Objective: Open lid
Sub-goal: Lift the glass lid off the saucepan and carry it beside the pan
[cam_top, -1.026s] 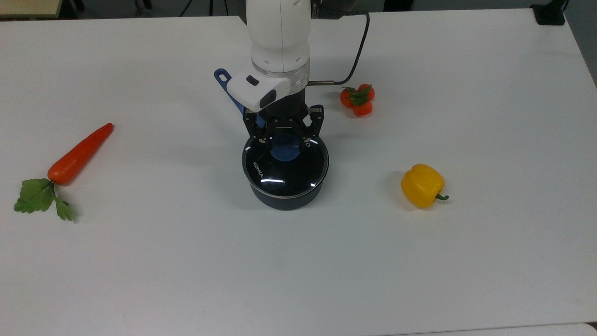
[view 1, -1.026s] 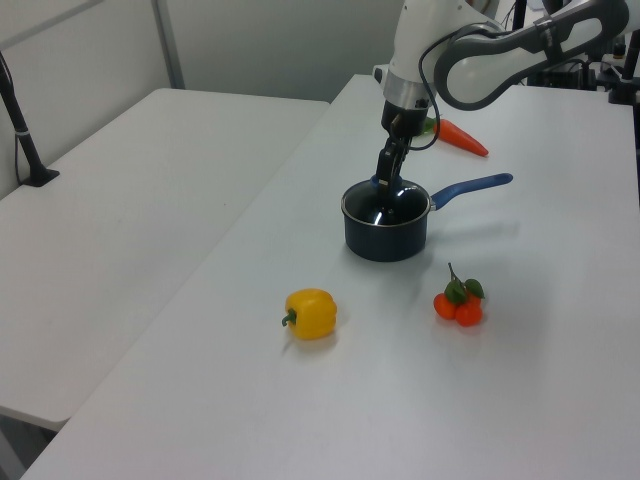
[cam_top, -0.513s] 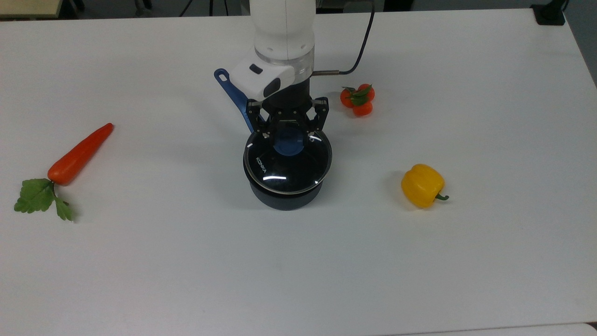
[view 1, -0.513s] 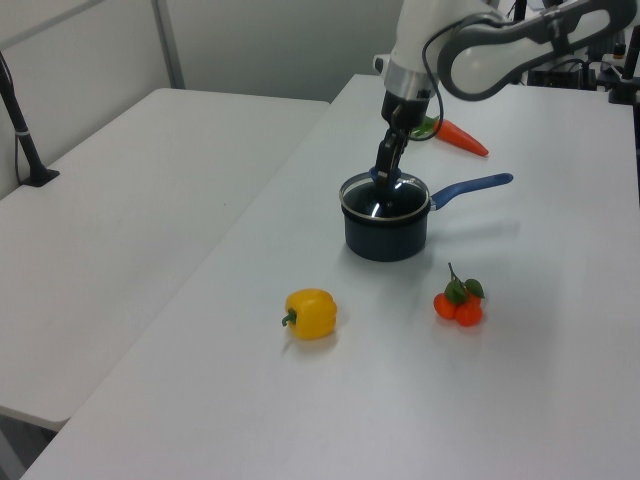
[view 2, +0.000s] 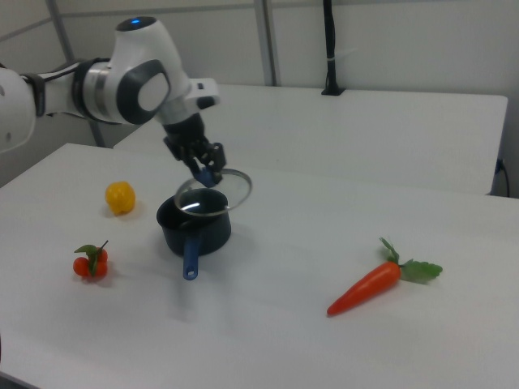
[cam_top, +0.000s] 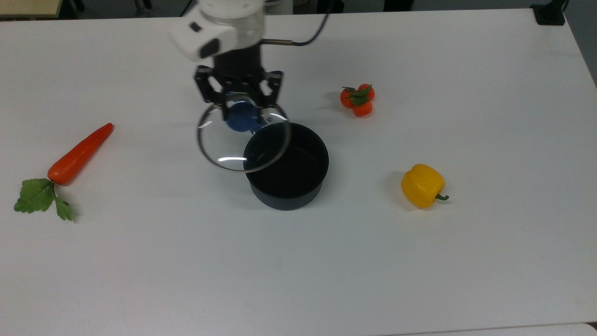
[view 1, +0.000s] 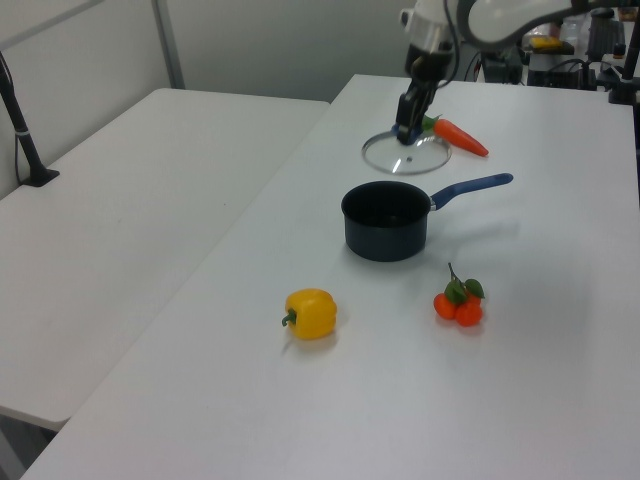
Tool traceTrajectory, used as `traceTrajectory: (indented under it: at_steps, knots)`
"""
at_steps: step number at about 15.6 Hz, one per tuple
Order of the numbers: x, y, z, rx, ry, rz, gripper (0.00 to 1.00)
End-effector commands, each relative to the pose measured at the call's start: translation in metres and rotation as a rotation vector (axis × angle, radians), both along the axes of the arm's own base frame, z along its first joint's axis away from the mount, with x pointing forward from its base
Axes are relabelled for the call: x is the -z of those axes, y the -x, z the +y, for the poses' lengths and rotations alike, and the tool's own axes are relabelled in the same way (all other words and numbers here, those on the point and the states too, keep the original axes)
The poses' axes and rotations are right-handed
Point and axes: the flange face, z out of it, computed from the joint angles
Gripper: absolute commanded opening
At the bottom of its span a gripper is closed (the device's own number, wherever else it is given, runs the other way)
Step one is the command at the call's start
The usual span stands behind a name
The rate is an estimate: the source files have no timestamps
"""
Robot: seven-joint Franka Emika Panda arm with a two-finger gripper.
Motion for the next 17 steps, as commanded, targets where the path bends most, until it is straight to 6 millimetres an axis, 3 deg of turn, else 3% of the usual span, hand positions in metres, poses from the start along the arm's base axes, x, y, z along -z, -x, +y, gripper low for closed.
traceTrajectory:
  at_steps: [1,5,7,13,17]
  knots:
    - [0.004,0.024,-0.069,0.040,0.005,0.026,0.34]
    - [0.037,0.050,-0.113,0.069,0.013,0.041,0.34]
    - [0.057,0.064,-0.126,0.092,0.015,0.028,0.34]
    - [0.110,0.072,-0.131,0.102,0.014,0.038,0.34]
    - [0.127,0.073,-0.131,0.104,0.013,0.042,0.35]
